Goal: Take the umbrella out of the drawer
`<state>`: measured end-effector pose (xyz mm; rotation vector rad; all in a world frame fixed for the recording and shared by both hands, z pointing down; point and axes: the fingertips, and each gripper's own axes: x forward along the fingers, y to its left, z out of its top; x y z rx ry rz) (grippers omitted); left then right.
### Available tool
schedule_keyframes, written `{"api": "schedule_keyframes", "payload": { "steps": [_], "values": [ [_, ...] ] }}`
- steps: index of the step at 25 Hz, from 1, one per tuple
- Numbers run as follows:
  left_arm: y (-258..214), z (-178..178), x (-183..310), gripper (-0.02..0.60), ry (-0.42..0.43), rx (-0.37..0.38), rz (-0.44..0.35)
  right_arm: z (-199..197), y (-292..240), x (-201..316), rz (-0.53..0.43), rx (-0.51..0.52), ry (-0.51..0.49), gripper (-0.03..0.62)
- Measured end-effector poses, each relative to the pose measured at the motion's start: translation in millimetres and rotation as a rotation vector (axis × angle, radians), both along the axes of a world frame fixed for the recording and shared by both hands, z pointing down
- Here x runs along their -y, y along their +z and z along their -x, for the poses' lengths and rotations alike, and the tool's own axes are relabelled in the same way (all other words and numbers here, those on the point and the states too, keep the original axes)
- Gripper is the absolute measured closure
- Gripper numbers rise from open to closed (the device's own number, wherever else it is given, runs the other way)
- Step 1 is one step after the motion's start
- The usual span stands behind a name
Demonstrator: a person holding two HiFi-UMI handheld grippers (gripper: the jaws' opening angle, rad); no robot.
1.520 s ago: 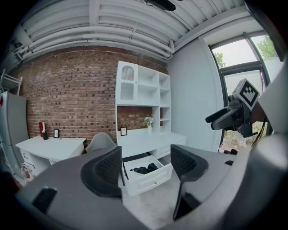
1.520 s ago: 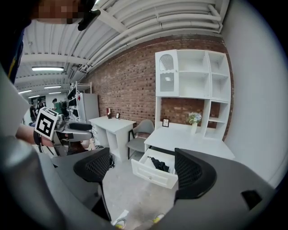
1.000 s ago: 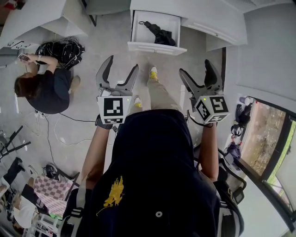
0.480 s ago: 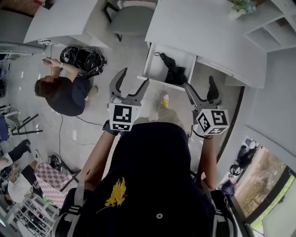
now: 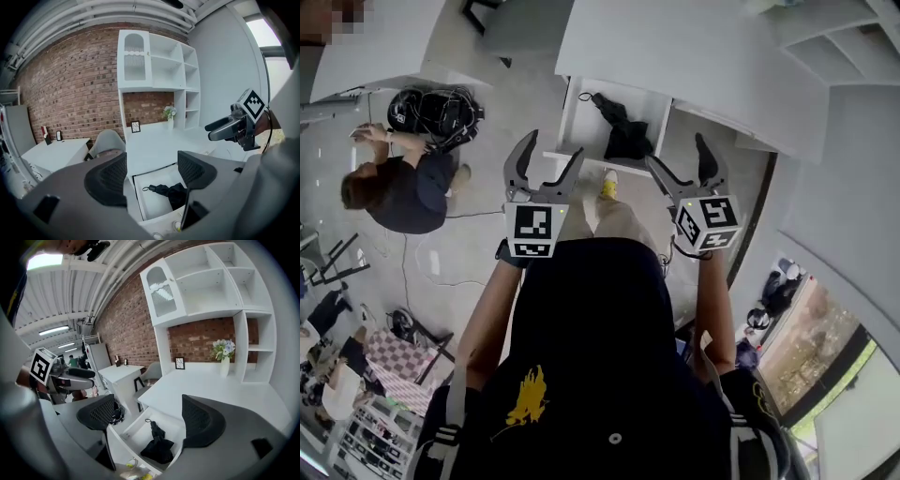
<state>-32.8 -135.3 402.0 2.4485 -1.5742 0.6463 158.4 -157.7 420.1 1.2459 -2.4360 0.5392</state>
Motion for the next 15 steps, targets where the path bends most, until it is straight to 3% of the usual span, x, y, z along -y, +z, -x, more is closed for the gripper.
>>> {"api": "schedule_keyframes", "payload": {
  "steps": [8,15],
  "values": [
    [67.2,12.3,27.5,0.241,0.043,-0.049,0.091,24.0,66.9,10.5,0.099,-0.141,-0.056,0.118],
    [107.4,5.7,43.7,0.262,0.117,-0.048,0.133,33.4,124.5,29.2,0.147,-0.19,-0.018,0.118]
  ]
}}
